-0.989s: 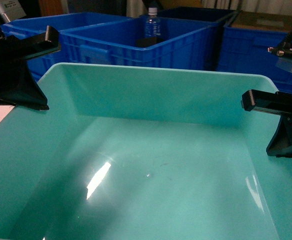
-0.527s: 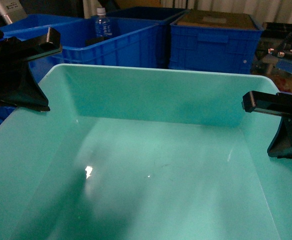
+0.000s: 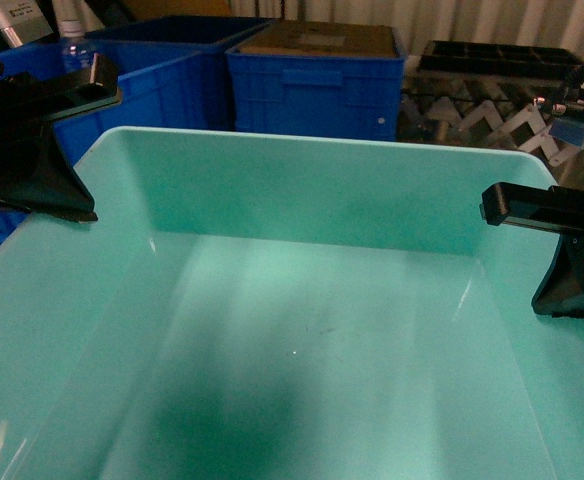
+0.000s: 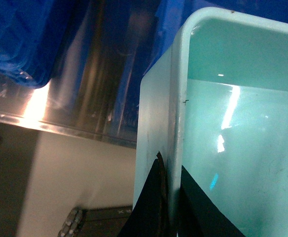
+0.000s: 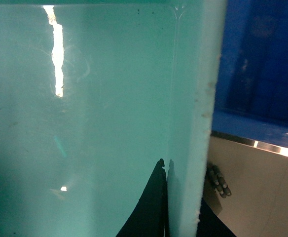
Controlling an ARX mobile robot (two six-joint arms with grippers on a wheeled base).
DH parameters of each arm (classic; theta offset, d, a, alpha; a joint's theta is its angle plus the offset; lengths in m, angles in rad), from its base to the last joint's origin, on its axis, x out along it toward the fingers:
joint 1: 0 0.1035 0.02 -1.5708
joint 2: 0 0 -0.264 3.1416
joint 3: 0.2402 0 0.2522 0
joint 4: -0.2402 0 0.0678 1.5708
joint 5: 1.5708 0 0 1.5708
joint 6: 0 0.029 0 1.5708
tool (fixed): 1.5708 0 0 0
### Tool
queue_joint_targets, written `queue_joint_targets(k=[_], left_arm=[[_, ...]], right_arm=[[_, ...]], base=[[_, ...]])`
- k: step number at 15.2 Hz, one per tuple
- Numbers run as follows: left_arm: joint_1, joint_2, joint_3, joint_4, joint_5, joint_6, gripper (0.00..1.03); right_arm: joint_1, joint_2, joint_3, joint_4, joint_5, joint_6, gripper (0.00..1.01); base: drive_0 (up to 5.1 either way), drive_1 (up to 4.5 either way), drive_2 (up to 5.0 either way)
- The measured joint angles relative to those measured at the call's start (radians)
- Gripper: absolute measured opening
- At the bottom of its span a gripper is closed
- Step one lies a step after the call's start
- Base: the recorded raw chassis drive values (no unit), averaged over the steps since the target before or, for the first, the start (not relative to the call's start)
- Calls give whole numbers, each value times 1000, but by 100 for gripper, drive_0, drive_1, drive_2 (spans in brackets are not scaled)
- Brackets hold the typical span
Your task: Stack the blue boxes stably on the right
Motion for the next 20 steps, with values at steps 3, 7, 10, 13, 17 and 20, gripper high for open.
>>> queue_joint_targets(k=[3, 7, 10, 13, 17, 20], left_arm=[[-1, 0, 0, 2, 4, 0, 2], [-8, 0, 0, 10, 5, 0, 2], [-9, 6, 0, 4, 5, 0, 2], [-5, 4, 0, -2, 5, 0, 2], [-5, 0, 0, -1, 2, 0, 2], [-5, 5, 0, 2, 2, 0, 2]], right_arm=[[-6, 0, 0, 0, 0, 0, 2], [-9, 0, 0, 2, 5, 0, 2], [-12, 0, 0, 0, 4, 0, 2], [-8, 0, 0, -4, 1, 0, 2], [-6, -1, 0, -2, 1, 0, 2], [-6, 3, 0, -3, 1, 0, 2]], base=[[-166, -166, -166], [-166, -166, -166], [-166, -166, -166], [-166, -166, -166], [-166, -166, -166], [0, 0, 0]])
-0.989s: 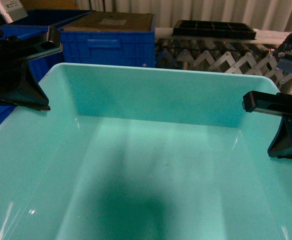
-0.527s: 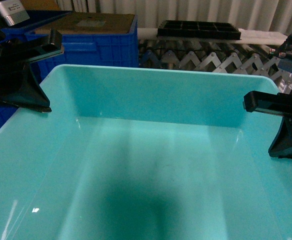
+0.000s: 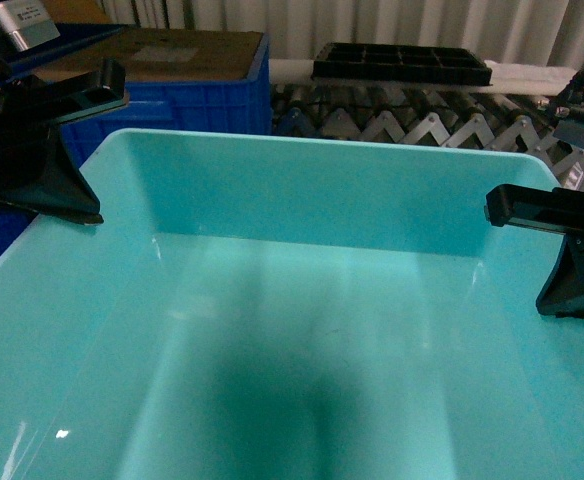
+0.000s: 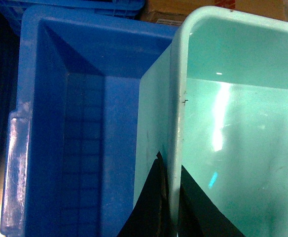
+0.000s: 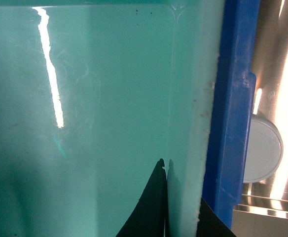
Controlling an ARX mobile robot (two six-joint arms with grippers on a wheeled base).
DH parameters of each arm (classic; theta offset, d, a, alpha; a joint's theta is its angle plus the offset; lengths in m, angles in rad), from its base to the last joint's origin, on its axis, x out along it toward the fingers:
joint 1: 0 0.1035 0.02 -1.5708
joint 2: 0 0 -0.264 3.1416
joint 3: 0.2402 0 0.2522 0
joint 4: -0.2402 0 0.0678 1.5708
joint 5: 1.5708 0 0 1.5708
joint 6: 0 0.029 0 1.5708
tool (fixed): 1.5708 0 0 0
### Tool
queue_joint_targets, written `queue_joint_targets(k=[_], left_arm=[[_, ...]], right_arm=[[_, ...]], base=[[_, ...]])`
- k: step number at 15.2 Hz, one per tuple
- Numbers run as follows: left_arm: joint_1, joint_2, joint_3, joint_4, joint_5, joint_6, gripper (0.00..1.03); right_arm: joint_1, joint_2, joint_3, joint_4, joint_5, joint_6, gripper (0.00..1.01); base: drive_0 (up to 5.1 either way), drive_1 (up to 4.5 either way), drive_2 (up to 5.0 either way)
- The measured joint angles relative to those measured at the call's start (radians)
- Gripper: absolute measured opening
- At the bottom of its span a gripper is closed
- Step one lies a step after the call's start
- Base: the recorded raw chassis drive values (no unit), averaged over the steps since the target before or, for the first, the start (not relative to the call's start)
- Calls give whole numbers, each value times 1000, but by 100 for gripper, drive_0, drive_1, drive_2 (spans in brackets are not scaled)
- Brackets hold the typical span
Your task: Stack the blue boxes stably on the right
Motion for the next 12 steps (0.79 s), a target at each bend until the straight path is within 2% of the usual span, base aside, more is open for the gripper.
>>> queue_joint_targets(k=[5, 7, 8, 12], left_arm=[[1, -1, 0, -1, -1, 0, 2], [13, 3, 0, -6, -6, 3, 2], [31, 39, 10, -7, -14, 26, 2], [43, 143, 34, 23, 6, 84, 2]], right_arm=[[0, -3, 0, 2, 0, 0, 2], [9, 8, 0, 36, -1, -1, 2], [22, 36, 0, 45, -23, 4, 2], [26, 131, 0, 93, -40, 14, 2]], base=[[0, 0, 0], [0, 0, 0], [0, 0, 0], [0, 0, 0]])
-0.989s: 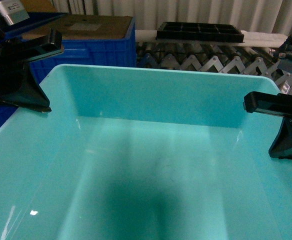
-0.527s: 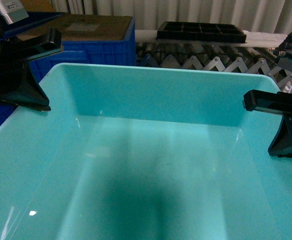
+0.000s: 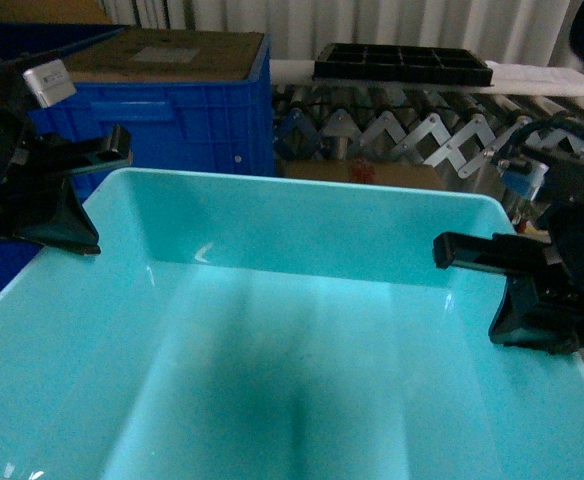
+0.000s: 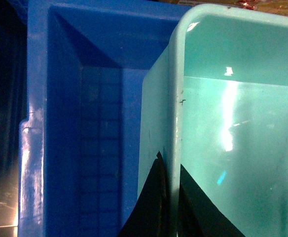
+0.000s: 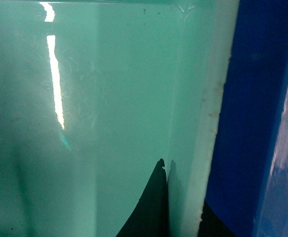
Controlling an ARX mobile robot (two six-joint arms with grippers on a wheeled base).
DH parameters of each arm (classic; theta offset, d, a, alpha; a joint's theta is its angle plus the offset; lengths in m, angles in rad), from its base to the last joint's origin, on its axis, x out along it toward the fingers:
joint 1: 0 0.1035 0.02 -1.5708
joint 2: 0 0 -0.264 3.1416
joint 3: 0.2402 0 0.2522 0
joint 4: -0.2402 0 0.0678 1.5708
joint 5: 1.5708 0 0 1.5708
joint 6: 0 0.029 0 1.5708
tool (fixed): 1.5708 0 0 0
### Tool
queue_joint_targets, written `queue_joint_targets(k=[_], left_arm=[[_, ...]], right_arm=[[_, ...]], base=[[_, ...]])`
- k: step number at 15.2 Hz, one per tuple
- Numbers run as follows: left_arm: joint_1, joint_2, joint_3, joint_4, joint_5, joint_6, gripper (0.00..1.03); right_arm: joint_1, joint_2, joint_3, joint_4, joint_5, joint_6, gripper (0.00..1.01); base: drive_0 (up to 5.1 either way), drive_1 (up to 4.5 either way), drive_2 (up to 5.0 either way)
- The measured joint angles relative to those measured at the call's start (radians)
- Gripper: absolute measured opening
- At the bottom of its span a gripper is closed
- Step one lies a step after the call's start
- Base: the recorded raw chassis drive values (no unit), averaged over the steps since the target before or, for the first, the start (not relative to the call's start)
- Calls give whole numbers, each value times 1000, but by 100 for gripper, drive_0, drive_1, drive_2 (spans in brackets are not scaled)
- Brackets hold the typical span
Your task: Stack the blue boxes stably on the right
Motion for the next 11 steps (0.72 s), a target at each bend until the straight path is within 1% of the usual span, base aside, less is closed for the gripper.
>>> queue_joint_targets(k=[1, 2, 3, 4, 6, 7, 8, 9, 10, 11], left_arm=[[-4, 46, 2, 37, 8, 13, 2], [-13, 85, 4, 59, 21, 26, 2], [-25, 124, 3, 76, 33, 30, 2], [-45, 163, -5, 111, 32, 32, 2], [-62, 216, -5, 116, 25, 48, 2], [-62, 242, 2, 100, 26, 49, 2], [-62, 268, 5, 95, 18, 53, 2], [-60, 277, 21, 47, 8, 60, 10], [-55, 277, 39, 17, 20, 61, 20], [-47, 275, 65, -8, 32, 72, 28]], right_arm=[[-2, 47, -2, 43, 18, -5, 2], [-7, 81, -2, 60, 29, -16, 2], [-13, 118, 0, 66, 46, -27, 2], [-16, 157, 6, 63, 50, -33, 2], [-27, 219, 12, 72, 51, -55, 2], [-29, 235, 17, 71, 51, -64, 2], [-27, 240, 18, 76, 66, -80, 2], [-25, 240, 21, 78, 63, -94, 7], [-22, 230, 27, 50, 51, -94, 17], [-18, 212, 29, 16, 30, -93, 26]], base=[[0, 0, 0], [0, 0, 0], [0, 0, 0], [0, 0, 0], [0, 0, 0], [0, 0, 0], [0, 0, 0], [0, 0, 0], [0, 0, 0], [0, 0, 0]])
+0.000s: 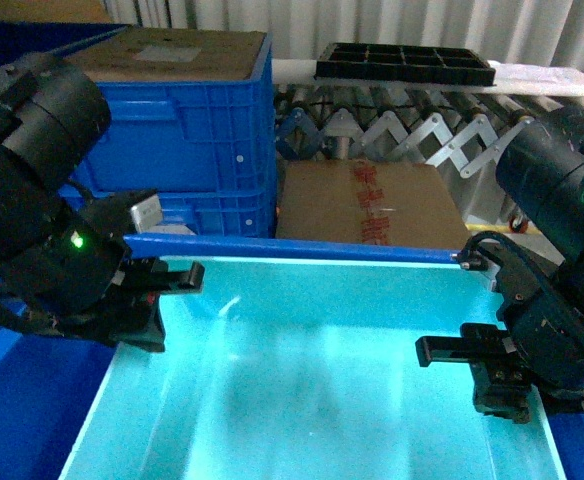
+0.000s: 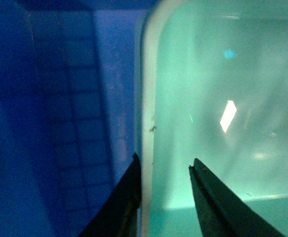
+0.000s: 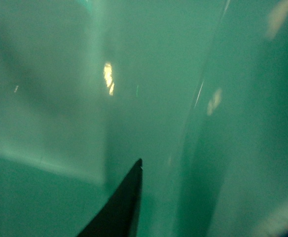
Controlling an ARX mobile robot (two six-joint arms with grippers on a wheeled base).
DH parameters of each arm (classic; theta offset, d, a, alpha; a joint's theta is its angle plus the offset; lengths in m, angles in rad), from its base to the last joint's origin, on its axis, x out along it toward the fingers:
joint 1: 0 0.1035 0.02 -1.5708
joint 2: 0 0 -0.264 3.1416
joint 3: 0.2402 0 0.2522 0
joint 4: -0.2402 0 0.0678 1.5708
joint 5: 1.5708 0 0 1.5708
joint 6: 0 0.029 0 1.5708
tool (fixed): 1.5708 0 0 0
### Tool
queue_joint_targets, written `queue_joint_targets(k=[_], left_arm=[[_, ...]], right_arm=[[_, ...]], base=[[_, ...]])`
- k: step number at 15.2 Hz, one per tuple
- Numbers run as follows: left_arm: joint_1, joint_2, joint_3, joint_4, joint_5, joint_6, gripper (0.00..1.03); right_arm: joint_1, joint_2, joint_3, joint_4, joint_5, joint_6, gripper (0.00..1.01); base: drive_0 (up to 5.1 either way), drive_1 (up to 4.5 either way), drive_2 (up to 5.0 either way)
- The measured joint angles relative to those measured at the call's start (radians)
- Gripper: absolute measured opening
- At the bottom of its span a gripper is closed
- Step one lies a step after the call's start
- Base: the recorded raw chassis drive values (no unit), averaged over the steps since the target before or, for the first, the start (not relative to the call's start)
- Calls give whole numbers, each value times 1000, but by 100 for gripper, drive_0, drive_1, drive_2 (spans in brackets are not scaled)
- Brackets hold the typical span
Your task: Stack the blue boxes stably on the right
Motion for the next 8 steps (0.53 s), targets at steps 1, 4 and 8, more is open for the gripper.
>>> queue_joint_targets(k=[1, 4, 8], left_arm=[[14, -10, 33, -34, 15, 3, 38], [88, -109, 37, -176, 21, 5, 69], [140, -275, -16, -268, 42, -28, 98]], right_arm=[[2, -30, 0, -38, -31, 5, 36], [-1, -158, -24, -128, -114, 19, 67], [-2, -218, -102, -180, -123, -8, 99]], base=[[0, 0, 0], [0, 0, 0], [0, 0, 0]])
